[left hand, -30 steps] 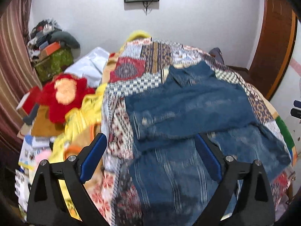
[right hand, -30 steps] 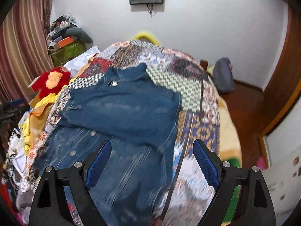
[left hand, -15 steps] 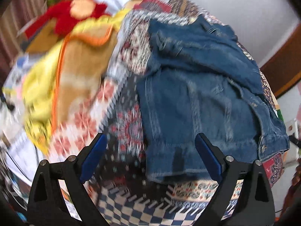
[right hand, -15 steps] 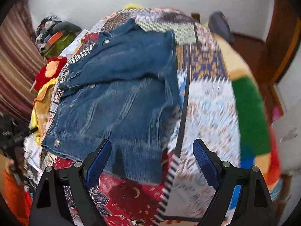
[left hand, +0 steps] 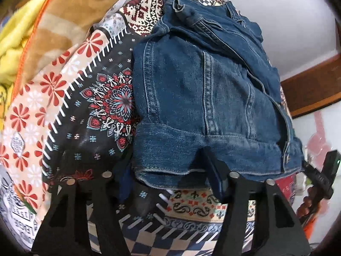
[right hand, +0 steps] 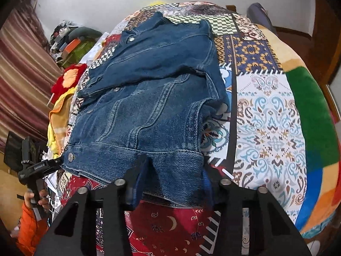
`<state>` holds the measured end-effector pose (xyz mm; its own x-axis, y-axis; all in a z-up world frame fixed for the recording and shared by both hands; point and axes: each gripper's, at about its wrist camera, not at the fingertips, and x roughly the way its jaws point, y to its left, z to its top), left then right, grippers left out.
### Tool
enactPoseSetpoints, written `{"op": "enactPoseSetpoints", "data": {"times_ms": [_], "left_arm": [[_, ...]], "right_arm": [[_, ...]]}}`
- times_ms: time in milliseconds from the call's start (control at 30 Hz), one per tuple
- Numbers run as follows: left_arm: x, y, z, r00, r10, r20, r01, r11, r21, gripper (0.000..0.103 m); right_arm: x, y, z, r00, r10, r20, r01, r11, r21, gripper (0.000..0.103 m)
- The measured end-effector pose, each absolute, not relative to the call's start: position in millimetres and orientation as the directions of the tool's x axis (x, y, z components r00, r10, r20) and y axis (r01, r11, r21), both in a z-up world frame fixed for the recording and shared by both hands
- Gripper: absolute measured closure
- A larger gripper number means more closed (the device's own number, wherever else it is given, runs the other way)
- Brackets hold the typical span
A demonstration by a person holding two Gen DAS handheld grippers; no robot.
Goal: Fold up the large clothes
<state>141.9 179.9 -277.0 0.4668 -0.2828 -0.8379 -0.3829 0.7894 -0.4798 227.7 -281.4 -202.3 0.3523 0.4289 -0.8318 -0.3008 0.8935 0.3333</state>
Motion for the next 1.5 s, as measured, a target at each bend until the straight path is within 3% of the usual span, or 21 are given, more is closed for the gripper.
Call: {"op": "enactPoseSetpoints", "data": {"times_ms": [133,300,700,933,1100,1333,1500], "left_arm": [[147.2,182.6,-268.7,0.488,-0.244,-0.838,-0.404,0.788,-0.465,0.079],[161.2,181.2,-237.5,0.549,-0.166,-0.819,-0.36,0.837,-0.411,0.088],[221.9,177.1,-131.5,0.741,-0.035,-0.671,-0.23,0.925,-0.302,0.092],[280.9,194.6,-109.6,0.784,0.018,-0.621,-0.235,0.934,-0.27,0.092],[333.0,219.3,-104.5,0.808,0.011,-0.588,-0.253,0.909,-0.332,0.092],[416.6,236.7,-120.8,0.774,0.059,-0.63,-0.322,0.894,-0.312,0.092],[469.4,248.9,-172.6,0.672,0.093,-0.735,-0.393,0.886,-0.247,0.092]], "right_arm": [[232.7,-283.5,-191.6,0.375,0.458,-0.806,-0.317,0.88,0.353,0.082],[246.4,-274.4,-170.3,0.42,0.47,-0.776,-0.361,0.871,0.332,0.087],[304.4,-243.8,-105.0,0.544,0.51,-0.666,-0.45,0.848,0.282,0.09],[363.6,-231.3,-76.4,0.619,0.494,-0.611,-0.442,0.862,0.249,0.09],[413.5,-217.7,-72.3,0.654,0.457,-0.602,-0.417,0.883,0.217,0.09],[496.1,-181.4,-98.2,0.684,0.326,-0.653,-0.371,0.926,0.073,0.09],[558.6,-171.5,-152.8,0.613,0.268,-0.744,-0.314,0.946,0.082,0.09]]}}
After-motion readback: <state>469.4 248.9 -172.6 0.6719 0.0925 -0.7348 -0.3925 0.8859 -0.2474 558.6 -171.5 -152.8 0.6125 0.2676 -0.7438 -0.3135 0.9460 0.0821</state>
